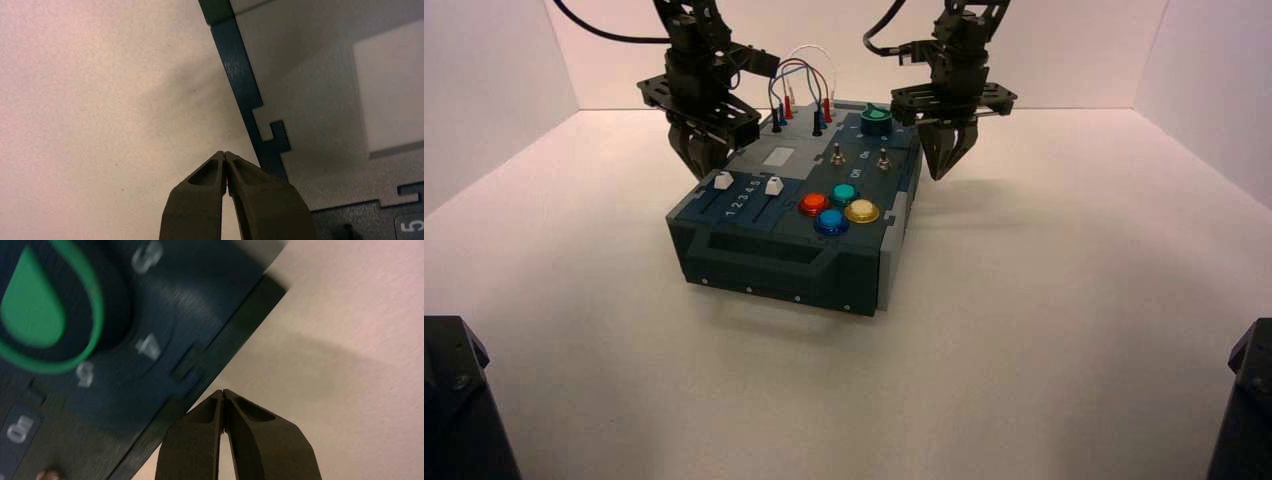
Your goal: Rotate the box counterclockwise.
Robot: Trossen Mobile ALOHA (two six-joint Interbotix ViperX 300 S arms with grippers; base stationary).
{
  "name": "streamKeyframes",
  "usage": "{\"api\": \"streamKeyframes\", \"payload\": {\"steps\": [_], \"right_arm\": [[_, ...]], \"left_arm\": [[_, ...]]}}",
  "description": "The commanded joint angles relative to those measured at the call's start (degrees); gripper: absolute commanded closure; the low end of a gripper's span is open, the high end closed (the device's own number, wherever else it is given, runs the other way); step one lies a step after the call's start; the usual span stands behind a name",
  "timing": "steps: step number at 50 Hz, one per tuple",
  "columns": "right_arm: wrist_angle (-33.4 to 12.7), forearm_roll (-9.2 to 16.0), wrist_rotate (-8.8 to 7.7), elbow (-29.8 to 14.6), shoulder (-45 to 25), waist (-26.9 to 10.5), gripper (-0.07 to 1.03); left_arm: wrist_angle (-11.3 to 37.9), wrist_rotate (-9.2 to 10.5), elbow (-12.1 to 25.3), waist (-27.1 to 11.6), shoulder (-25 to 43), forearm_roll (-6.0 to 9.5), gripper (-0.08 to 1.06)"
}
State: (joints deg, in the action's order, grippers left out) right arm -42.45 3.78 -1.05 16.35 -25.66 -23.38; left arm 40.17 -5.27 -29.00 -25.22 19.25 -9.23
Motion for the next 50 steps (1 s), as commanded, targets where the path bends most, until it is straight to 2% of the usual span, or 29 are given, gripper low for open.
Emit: {"api": "streamKeyframes", "payload": {"steps": [1,7,22,27,29,35,41,50], "right_arm": [[0.4,0.5,-0.09,1.1,6.6,-2.2,0.99],[0.4,0.4,0.09,3.4,12.1,-2.2,0.99],[-0.6,-0.7,0.18,8.5,22.6,-2.2,0.99],[-1.1,-0.6,0.35,11.1,26.1,-2.2,0.99],[-0.8,-0.6,0.35,13.4,29.6,-2.3,0.99],[0.5,-0.6,0.35,17.0,35.9,-2.8,0.99],[3.1,-0.5,0.26,20.0,42.1,-3.7,0.99],[4.6,-0.6,-0.26,22.6,45.5,-4.0,0.99]], "left_arm": [[-1.8,-0.18,-1.2,-1.9,-3.1,0.53,1.01],[-2.5,0.35,-1.4,0.1,-7.3,0.62,1.01],[-1.4,2.37,-2.3,0.4,-17.1,0.62,1.01],[0.2,2.37,-3.5,0.4,-20.7,0.53,1.01],[1.0,2.46,-4.9,0.4,-24.3,0.62,1.01],[1.3,3.25,-7.3,0.4,-31.9,0.7,1.01],[0.4,3.87,-9.6,0.4,-39.3,0.79,1.01],[-2.2,4.13,-11.5,0.4,-44.0,0.79,1.01]]}}
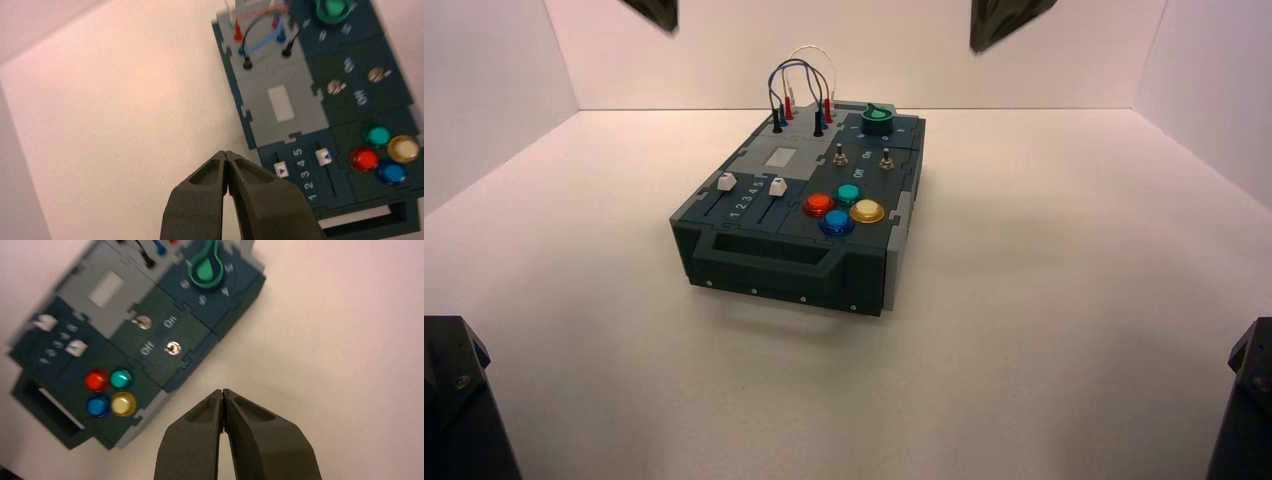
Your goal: Rotate the box counterclockwise.
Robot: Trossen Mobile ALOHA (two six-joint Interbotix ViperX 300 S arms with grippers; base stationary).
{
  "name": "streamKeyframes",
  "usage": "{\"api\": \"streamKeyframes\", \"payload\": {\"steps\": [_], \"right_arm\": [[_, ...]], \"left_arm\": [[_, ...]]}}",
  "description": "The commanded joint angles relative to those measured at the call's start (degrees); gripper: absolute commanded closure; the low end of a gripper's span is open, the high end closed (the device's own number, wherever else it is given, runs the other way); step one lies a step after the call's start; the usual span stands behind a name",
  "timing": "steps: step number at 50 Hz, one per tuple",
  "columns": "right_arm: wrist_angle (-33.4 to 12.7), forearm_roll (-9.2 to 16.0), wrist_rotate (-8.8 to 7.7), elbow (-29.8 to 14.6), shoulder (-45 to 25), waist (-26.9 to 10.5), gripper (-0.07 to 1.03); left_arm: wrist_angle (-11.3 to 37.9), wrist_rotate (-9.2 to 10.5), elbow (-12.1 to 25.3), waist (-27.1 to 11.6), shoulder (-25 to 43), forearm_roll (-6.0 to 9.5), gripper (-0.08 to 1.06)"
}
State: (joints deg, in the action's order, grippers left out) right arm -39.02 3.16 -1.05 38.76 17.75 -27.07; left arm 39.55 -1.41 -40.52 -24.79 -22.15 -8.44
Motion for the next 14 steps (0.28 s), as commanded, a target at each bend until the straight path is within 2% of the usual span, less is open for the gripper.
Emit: {"api": "streamKeyframes", "payload": {"steps": [1,14], "right_arm": [[1.4,0.0,-0.44,0.5,2.1,-0.4,0.99],[3.8,0.0,-0.97,2.2,1.4,-0.4,0.99]], "left_arm": [[-1.8,0.35,-0.1,0.1,-3.0,0.0,1.01],[-3.2,0.62,-0.9,0.2,-1.9,0.0,1.01]]}}
